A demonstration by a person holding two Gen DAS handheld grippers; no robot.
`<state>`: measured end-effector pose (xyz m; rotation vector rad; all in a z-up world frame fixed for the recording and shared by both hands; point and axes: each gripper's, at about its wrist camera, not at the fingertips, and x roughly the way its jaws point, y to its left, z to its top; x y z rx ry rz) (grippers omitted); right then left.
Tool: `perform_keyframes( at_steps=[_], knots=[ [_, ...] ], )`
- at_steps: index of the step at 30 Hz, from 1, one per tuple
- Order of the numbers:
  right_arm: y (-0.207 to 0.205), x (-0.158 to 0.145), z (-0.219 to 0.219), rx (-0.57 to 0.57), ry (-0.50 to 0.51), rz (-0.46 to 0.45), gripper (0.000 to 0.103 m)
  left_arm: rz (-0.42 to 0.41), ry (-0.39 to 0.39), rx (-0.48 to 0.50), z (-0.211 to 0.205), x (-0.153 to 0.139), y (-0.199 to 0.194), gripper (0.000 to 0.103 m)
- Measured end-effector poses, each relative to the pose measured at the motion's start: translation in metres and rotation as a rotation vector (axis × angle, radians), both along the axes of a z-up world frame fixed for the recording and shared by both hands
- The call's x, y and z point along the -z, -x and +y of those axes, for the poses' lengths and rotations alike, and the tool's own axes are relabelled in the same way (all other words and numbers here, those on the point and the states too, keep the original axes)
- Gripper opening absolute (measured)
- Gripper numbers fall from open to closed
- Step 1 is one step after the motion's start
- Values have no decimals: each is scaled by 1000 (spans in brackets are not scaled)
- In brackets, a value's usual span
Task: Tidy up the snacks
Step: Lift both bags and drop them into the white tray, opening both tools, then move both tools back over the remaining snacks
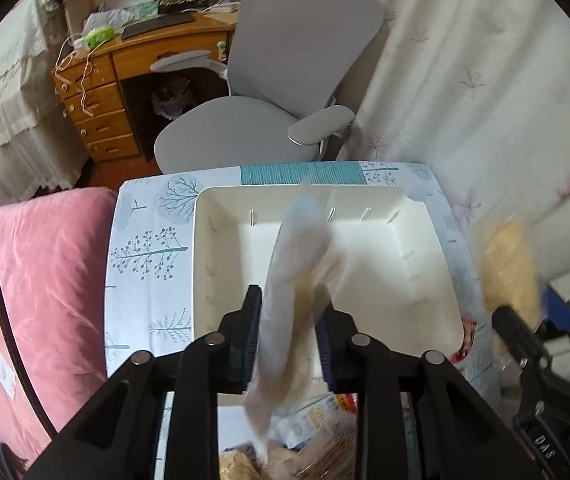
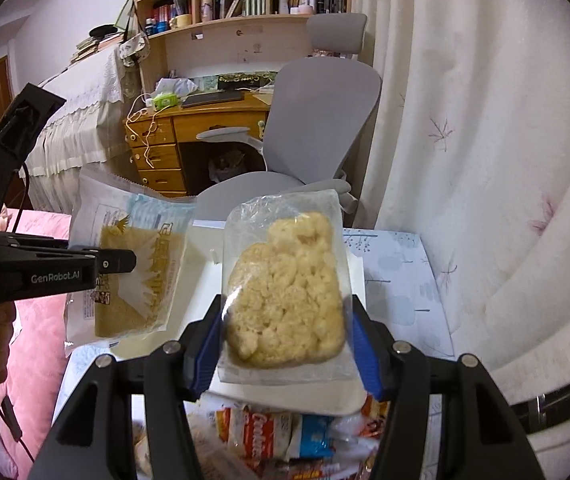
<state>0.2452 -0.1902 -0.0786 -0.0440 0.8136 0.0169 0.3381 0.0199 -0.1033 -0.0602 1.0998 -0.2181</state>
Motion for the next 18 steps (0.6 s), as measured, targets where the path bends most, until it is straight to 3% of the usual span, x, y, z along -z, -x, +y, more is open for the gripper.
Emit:
perform_keyframes(
  at_steps=[1,3,5,12,18],
  knots=[
    [-5,3,-3,8,-16,14,61,3,9,-4,0,0,-3,31],
    [-10,8,-9,38,-26,28,76,-1,3,-5,-4,-2,-6,38],
    [-12,11,-15,57,-39,42,77,2,-10,-1,-7,-2,-3,43],
    [-3,10,-21,74,-76,70,77,33,-16,-17,-8,-7,15,44],
    [28,-3,-21,94,-131,57,77,19,-17,-14,2,-22,56,50]
  ],
)
